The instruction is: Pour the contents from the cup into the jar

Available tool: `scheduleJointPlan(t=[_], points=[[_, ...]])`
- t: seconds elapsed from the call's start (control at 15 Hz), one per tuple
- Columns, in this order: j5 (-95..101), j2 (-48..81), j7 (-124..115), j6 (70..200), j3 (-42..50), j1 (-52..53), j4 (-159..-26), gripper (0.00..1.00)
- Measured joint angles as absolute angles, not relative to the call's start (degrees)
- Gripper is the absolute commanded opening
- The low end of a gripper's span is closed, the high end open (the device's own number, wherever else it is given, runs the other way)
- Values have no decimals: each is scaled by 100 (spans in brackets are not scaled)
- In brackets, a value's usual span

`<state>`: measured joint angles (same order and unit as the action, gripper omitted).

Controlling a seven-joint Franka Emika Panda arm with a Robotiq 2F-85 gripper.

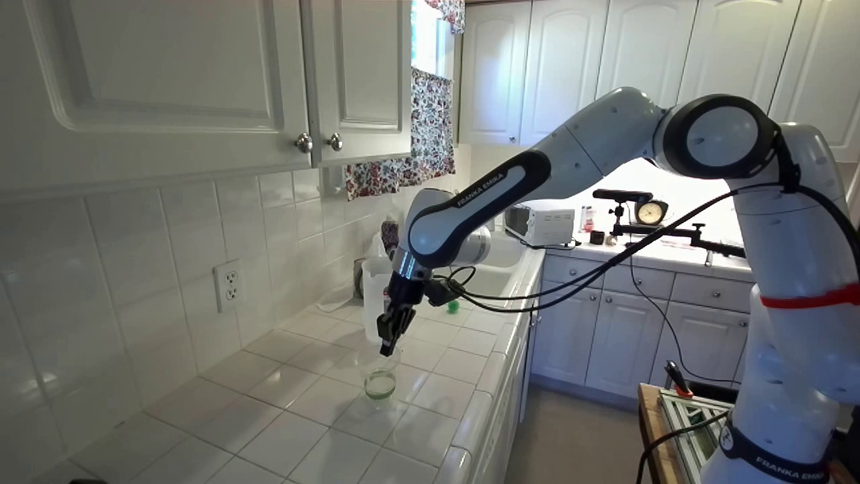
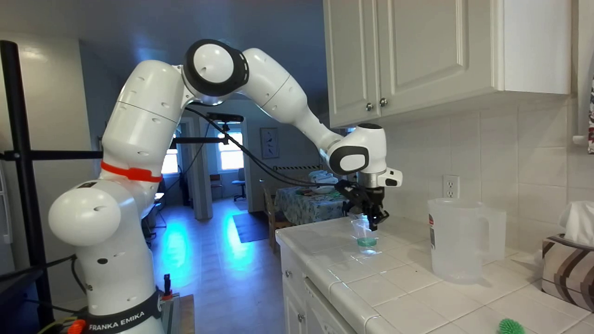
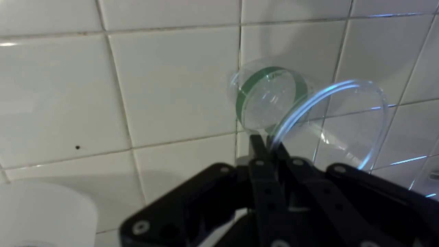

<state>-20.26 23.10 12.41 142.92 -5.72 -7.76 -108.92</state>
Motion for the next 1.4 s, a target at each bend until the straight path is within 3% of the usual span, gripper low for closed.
scheduleJointPlan(t=[0.47, 0.6, 1.07, 1.4], points=[[-2026, 2310, 1252, 14318, -566, -777, -10886, 89], [-2025, 2298, 1253, 14356, -563, -777, -10884, 100], [-816, 2077, 845, 15054, -93, -495, -10931, 100], [-67, 1810, 343, 14366, 210, -322, -10933, 100]])
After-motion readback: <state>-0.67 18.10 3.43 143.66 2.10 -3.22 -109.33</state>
